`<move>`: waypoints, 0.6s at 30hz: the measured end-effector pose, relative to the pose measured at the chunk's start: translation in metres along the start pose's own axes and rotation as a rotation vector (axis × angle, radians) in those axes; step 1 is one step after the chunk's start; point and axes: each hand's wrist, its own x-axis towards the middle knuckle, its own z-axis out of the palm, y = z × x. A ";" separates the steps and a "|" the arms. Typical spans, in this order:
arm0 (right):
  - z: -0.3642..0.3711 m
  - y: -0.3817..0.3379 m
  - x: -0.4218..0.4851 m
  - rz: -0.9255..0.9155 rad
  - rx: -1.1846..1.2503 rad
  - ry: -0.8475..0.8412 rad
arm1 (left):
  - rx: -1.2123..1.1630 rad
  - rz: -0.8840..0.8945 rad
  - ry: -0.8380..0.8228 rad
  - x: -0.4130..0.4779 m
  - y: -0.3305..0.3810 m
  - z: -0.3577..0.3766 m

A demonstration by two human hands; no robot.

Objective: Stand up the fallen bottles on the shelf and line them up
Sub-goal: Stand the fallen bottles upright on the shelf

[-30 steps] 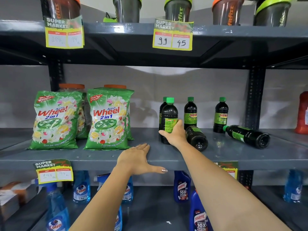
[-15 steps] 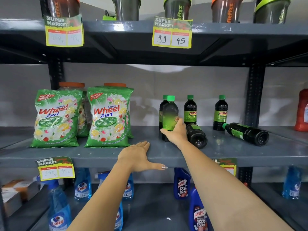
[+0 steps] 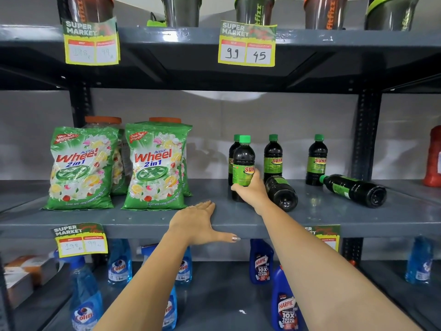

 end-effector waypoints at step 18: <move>-0.003 0.001 -0.003 0.021 -0.116 -0.008 | -0.002 -0.008 -0.015 0.003 -0.002 0.001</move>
